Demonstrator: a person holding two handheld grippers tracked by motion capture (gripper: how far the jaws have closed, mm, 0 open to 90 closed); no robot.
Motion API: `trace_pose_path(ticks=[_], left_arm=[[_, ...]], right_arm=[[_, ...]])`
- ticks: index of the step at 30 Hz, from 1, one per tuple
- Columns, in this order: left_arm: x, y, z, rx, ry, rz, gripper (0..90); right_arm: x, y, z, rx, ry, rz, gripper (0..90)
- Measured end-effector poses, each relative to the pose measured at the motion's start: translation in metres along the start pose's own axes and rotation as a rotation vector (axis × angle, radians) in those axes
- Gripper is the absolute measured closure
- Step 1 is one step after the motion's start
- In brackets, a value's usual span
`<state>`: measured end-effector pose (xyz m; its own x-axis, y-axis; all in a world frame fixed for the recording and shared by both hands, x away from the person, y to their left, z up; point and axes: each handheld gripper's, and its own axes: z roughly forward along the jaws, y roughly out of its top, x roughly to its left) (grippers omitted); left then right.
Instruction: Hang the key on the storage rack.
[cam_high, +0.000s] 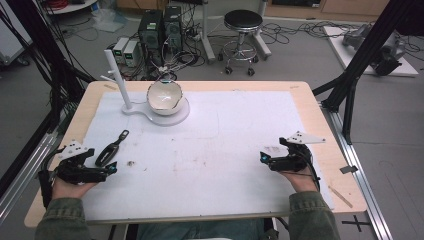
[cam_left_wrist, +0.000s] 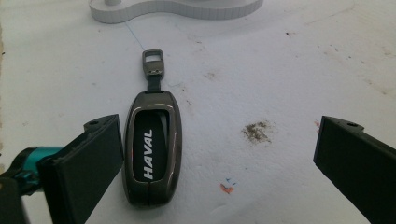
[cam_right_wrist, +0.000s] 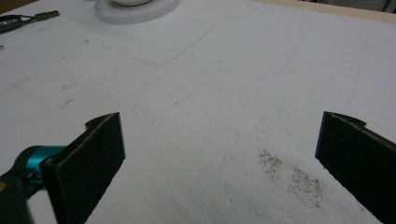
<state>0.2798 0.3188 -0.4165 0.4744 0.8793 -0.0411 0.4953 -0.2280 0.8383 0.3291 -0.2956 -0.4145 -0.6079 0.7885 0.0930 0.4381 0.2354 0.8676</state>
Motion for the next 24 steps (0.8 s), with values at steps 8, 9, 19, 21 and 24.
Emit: trace_pose_path(ticks=[8, 9, 19, 21, 24], left_arm=[[-0.0007, -0.0003, 0.0016, 0.015, -0.007, 0.001, 2.0], [-0.0006, -0.0003, 0.0017, 0.015, -0.008, 0.000, 2.0], [-0.0002, -0.0003, 0.0031, 0.027, -0.011, 0.003, 2.0], [-0.0002, -0.0003, 0.0033, 0.027, -0.012, 0.002, 2.0], [0.0002, -0.0004, 0.0033, 0.030, -0.008, -0.003, 2.0]], right_arm=[[0.0009, 0.0002, -0.0003, -0.006, 0.014, 0.005, 0.5], [0.0012, 0.0003, -0.0001, -0.003, 0.014, 0.007, 0.5], [0.0012, 0.0000, 0.0020, 0.008, 0.016, 0.006, 0.6], [0.0015, -0.0001, 0.0023, 0.015, 0.013, 0.007, 0.5], [0.0022, -0.0004, 0.0024, 0.023, 0.008, 0.005, 0.5]])
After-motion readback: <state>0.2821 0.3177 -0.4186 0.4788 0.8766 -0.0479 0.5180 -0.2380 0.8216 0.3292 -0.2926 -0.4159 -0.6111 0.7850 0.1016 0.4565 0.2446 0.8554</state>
